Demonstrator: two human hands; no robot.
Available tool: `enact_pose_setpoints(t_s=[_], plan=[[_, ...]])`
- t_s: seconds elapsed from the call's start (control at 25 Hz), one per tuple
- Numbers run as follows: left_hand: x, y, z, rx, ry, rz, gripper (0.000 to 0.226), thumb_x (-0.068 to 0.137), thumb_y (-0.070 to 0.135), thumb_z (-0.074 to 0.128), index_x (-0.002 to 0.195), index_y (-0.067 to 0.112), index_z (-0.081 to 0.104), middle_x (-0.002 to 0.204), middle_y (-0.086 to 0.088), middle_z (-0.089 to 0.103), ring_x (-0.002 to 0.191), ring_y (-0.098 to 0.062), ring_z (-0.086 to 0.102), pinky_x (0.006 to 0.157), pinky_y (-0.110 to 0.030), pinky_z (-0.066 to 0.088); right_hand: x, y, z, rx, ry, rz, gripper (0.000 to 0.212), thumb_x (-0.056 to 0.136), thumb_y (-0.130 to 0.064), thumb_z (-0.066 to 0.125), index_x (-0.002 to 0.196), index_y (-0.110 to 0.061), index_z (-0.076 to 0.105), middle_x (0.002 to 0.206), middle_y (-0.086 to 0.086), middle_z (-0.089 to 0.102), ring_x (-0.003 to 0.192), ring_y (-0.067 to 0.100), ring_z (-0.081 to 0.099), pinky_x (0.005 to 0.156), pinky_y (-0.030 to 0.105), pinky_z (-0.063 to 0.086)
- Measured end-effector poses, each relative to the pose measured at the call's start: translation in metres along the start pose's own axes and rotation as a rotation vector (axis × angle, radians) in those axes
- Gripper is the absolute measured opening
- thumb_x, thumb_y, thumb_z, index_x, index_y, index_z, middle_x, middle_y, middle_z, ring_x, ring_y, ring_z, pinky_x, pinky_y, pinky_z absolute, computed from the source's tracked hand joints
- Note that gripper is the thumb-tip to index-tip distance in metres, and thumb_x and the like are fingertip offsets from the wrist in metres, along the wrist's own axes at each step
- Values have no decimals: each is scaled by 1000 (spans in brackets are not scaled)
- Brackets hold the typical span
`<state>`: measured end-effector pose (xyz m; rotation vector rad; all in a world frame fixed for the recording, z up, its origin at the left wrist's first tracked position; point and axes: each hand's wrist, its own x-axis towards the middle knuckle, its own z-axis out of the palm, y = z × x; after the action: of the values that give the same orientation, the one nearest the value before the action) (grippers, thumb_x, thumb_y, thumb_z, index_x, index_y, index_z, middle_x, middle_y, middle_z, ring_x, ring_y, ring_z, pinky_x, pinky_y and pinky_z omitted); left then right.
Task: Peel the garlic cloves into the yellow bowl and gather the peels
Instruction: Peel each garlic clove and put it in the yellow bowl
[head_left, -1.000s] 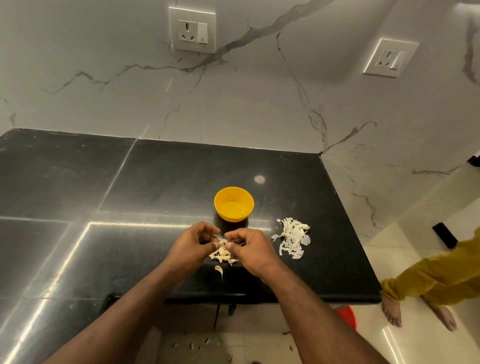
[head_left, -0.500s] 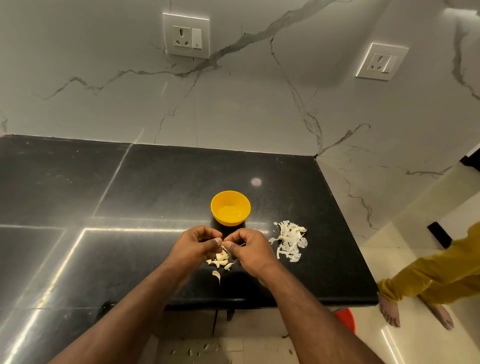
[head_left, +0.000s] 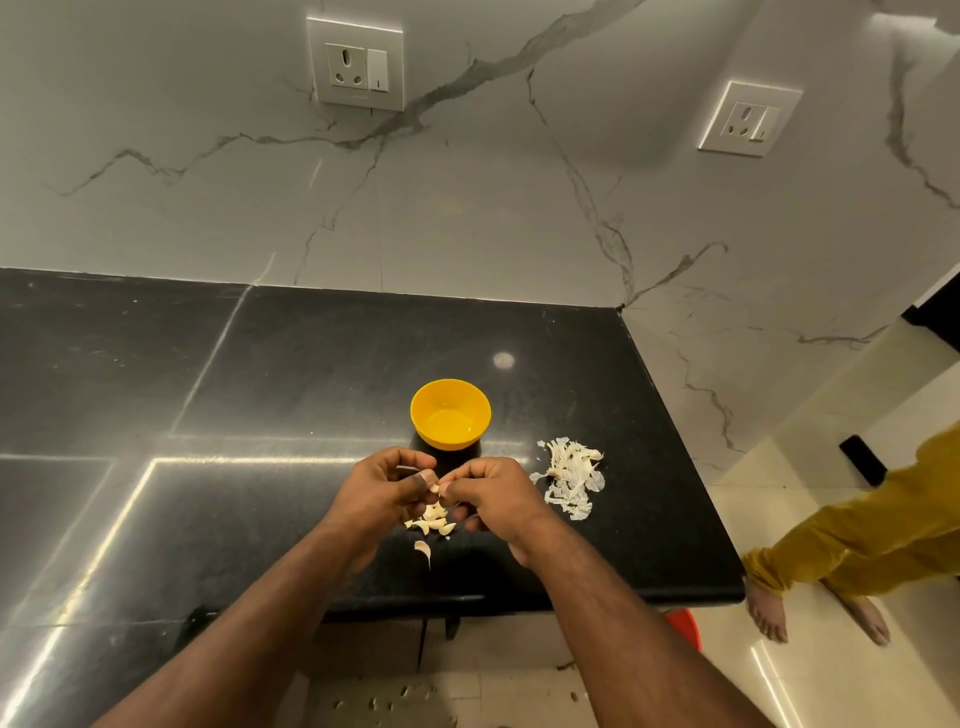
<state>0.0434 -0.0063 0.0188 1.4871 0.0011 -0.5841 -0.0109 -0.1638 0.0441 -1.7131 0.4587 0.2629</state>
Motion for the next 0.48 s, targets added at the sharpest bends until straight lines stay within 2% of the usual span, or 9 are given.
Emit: enact_pose_setpoints(t_s=[0.12,0.28,0.48], plan=[[0,-2,1,36,2,45,13,93,0,64,105,6,68,84,-11,74,76,-21,67,65,-28,53,0,-4,0,49,-7,68,12,88,-8,62,89,-1,72,70,5,66,61,16,54,53,24,41],[1,-2,5,87,15,126,16,92,-4,64,100,8,69,81,-5,74,73,-16,67,65,-26,52,-3,-9,1,114,-33,135,10,87,-9,61,80,-10,67,66,4,61,54,12,50,53,24,37],[1,1,9,189,32,208,23,92,-9,62,93,12,70,86,-6,70,75,-15,63,65,-23,52,0,-8,1,141,-27,173,11,88,-11,61,78,-13,66,63,0,62,54,12,54,56,24,40]])
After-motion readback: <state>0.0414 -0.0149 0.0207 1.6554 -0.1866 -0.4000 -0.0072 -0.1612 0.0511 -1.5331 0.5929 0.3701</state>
